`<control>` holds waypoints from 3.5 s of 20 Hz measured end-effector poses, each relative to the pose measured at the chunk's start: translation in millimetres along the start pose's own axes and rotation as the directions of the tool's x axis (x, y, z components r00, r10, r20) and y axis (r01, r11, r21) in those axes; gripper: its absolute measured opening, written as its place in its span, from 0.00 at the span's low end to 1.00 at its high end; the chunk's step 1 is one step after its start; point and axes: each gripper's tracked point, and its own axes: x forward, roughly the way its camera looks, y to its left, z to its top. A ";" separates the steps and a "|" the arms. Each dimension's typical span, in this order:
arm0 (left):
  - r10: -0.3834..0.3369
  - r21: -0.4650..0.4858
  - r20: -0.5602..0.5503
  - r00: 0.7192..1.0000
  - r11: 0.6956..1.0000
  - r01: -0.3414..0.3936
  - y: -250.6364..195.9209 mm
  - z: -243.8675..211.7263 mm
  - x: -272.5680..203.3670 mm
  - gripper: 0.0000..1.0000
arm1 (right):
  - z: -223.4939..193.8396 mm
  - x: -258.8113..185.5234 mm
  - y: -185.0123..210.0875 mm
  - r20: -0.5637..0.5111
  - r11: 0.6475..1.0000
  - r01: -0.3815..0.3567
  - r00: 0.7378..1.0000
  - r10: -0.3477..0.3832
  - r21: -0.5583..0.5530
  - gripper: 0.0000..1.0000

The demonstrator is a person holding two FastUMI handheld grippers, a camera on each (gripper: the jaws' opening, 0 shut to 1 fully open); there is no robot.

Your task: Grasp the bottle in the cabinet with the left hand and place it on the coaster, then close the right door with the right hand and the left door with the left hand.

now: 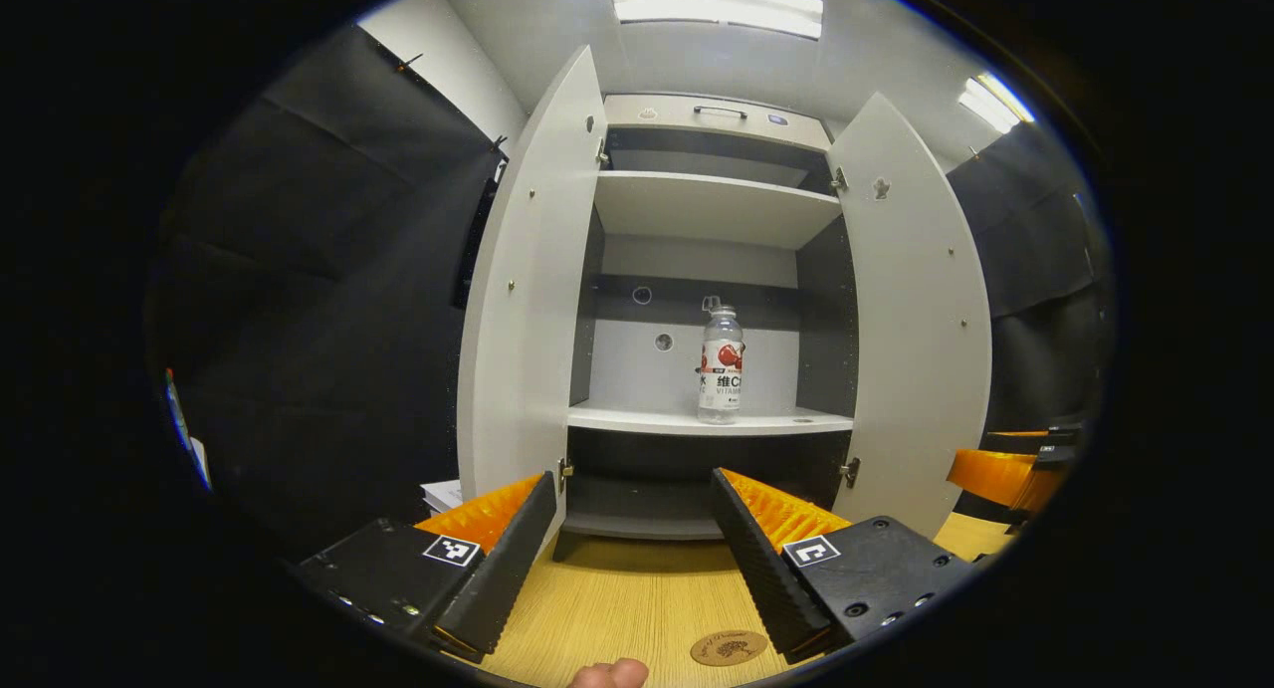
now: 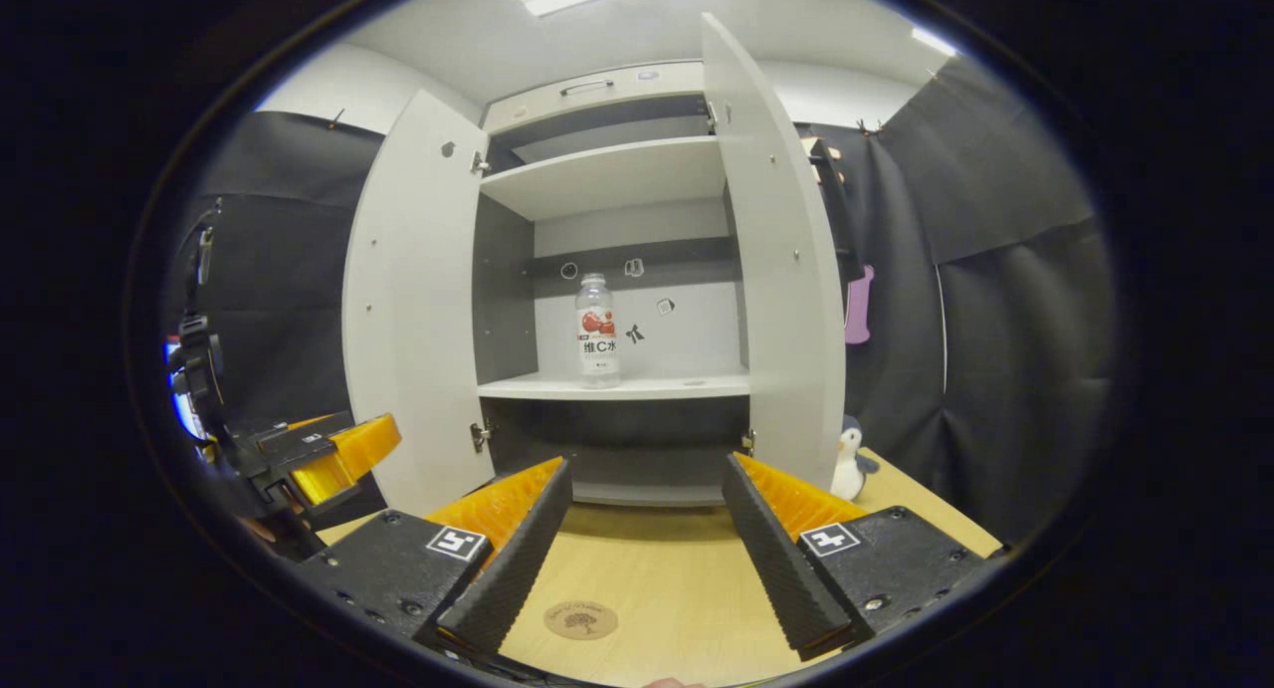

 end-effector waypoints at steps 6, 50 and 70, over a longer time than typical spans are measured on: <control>0.000 0.004 0.004 1.000 1.000 0.000 0.3 1.1 0.1 0.95 | 1.0 -0.5 1.3 0.006 1.000 0.005 1.000 -0.006 0.009 0.99; -0.150 0.088 -0.012 0.989 0.985 0.151 -122.5 48.4 358.0 0.95 | 4.6 -4.3 -57.1 0.010 0.982 0.180 0.983 -0.181 0.057 0.99; -0.282 0.058 -0.007 0.959 0.958 0.282 -106.7 7.0 192.2 0.76 | 35.8 5.5 -32.6 0.049 0.998 0.057 0.997 -0.059 0.034 0.99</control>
